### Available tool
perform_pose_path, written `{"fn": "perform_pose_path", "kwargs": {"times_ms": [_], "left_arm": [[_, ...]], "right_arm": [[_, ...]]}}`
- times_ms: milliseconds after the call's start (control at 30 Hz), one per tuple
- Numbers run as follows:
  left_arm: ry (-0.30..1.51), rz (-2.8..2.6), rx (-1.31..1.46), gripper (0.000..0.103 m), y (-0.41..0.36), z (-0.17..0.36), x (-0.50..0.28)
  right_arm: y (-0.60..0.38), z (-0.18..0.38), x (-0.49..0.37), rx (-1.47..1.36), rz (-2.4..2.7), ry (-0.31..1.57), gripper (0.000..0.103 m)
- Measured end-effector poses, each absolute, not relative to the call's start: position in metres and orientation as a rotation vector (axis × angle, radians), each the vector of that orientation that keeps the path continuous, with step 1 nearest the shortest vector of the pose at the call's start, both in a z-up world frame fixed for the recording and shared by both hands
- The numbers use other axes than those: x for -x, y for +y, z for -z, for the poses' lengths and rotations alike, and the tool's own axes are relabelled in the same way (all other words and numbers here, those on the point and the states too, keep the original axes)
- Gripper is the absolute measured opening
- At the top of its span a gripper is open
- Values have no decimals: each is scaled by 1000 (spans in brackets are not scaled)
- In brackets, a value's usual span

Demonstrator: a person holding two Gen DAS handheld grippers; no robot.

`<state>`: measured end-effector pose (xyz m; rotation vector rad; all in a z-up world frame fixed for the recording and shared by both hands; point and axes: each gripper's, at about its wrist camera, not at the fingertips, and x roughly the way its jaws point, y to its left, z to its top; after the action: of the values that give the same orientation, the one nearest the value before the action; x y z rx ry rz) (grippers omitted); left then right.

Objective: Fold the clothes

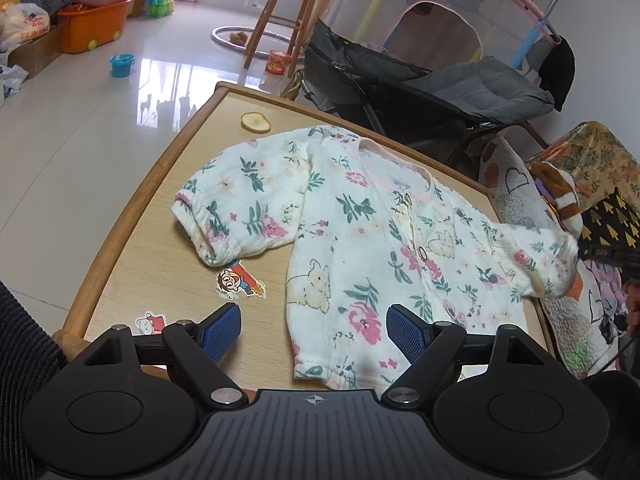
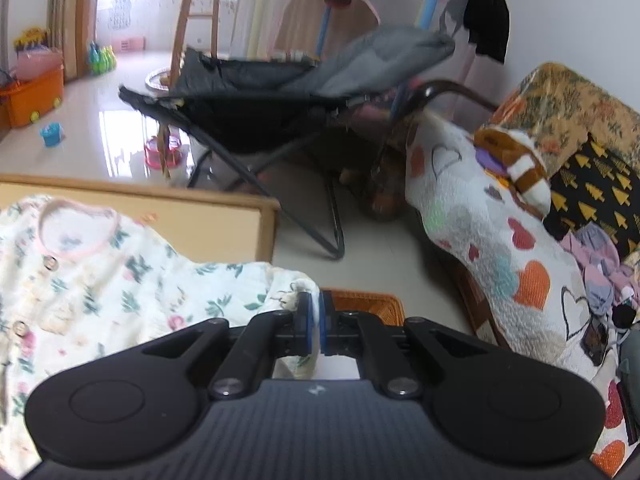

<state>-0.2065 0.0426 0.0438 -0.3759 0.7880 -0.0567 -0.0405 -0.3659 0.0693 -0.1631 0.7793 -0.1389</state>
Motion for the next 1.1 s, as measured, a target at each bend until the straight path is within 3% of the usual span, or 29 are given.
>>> {"fn": "perform_pose_path", "kwargs": {"times_ms": [333,633,867,1100], "left_arm": [[802,51,367,81,41,-42,205],[793,42,390,81,44,-43,203],[754,10,407,81,51,-51,203],[725,-110,440,81,72,-55,194]], "right_arm": [[-383,-33,25,121,225,893,8],[-394,-47,45,45,248,852,10],[-345,-61,102,-1,60,814,10],[-281,-42,156,35,-85,867,11]]}}
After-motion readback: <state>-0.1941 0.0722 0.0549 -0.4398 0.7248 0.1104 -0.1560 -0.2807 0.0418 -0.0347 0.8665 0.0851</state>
